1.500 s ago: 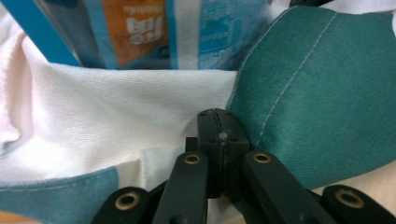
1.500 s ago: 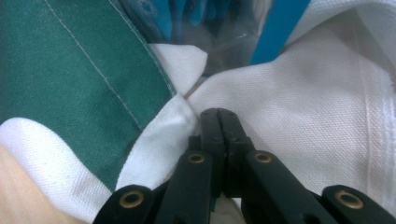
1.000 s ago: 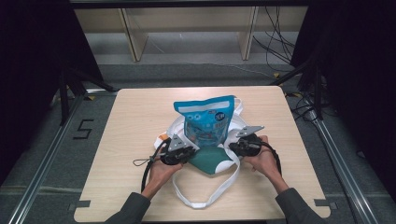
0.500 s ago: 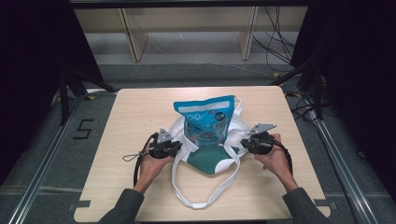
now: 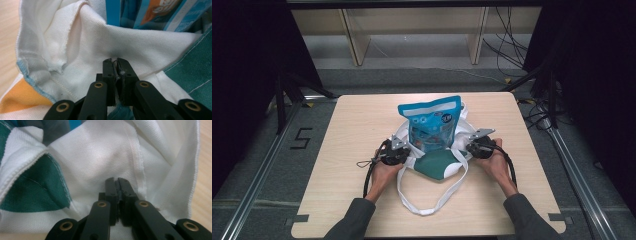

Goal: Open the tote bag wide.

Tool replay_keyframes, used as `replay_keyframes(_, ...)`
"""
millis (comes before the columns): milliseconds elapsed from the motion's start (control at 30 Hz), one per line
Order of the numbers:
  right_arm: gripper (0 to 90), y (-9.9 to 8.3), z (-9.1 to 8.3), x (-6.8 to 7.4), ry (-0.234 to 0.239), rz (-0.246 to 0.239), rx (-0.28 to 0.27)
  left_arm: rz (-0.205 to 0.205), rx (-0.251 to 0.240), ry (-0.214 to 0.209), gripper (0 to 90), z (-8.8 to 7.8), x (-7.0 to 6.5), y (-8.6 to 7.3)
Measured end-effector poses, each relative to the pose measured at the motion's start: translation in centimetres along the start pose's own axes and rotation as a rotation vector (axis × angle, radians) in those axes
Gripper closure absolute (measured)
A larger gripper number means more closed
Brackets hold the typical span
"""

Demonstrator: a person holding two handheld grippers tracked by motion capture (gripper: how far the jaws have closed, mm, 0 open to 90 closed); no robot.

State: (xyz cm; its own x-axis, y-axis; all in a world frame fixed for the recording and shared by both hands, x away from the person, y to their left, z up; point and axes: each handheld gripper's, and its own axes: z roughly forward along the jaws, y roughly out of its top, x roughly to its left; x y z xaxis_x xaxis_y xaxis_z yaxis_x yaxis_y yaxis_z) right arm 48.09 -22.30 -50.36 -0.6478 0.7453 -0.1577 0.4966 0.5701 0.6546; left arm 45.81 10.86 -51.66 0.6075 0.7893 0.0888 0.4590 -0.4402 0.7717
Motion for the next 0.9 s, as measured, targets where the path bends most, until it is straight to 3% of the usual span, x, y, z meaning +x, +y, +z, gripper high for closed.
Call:
replay_keyframes(100, 87.2, 0.4, 0.7, -0.6, -0.021, -0.005, -0.016, -0.020, -0.012, 0.023, 84.2, 1.0, 0.3, 0.5)
replay_keyframes(133, 87.2, 0.5, 0.8, -0.7, -0.021, 0.001, -0.011, -0.010, 0.006, 0.030, 84.2, 1.1, 0.5, 0.7)
replay_keyframes(267, 86.7, 0.7, 1.2, -0.9, -0.032, 0.003, -0.021, -0.023, -0.005, 0.027, 83.7, 1.7, 0.9, 1.1)
replay_keyframes(367, 83.1, 0.6, 0.9, -1.1, -0.017, 0.037, -0.027, -0.028, -0.019, 0.022, 83.0, 1.6, 1.2, 1.1)
replay_keyframes(433, 81.5, 0.8, 0.3, -1.4, -0.027, 0.066, -0.051, -0.081, -0.038, -0.006, 80.5, 1.3, 1.5, 1.1)
replay_keyframes(467, 80.7, 0.9, 0.0, -1.6, -0.019, 0.087, -0.080, -0.110, -0.048, -0.015, 79.7, 1.1, 1.6, 1.1)
replay_keyframes(533, 79.8, 1.2, -1.1, -2.2, 0.013, 0.111, -0.126, -0.101, -0.054, -0.020, 78.4, 0.4, 1.7, 1.3)
replay_keyframes(600, 78.6, 1.4, -2.0, -2.4, 0.018, 0.109, -0.162, -0.059, -0.042, -0.023, 76.1, -0.5, 2.0, 1.6)
replay_keyframes(633, 77.8, 1.4, -2.4, -2.4, 0.017, 0.109, -0.174, -0.067, -0.053, -0.027, 74.3, -0.8, 2.0, 1.6)
replay_keyframes(767, 75.0, 1.5, -3.8, -2.2, 0.026, 0.126, -0.182, -0.127, -0.083, -0.040, 67.7, -2.1, 2.1, 1.4)
replay_keyframes(800, 74.0, 1.5, -4.1, -2.1, 0.029, 0.112, -0.177, -0.142, -0.093, -0.043, 65.8, -2.4, 2.1, 1.4)
replay_keyframes(833, 72.7, 1.5, -4.2, -1.6, 0.029, 0.133, -0.187, -0.165, -0.103, -0.046, 63.5, -2.8, 2.0, 1.3)
replay_keyframes(867, 71.8, 1.6, -4.5, -1.9, 0.036, 0.089, -0.185, -0.167, -0.100, -0.064, 61.7, -3.3, 2.2, 1.2)
replay_keyframes(900, 70.9, 1.6, -4.9, -1.6, 0.044, 0.101, -0.192, -0.198, -0.113, -0.086, 58.7, -3.4, 2.2, 1.2)
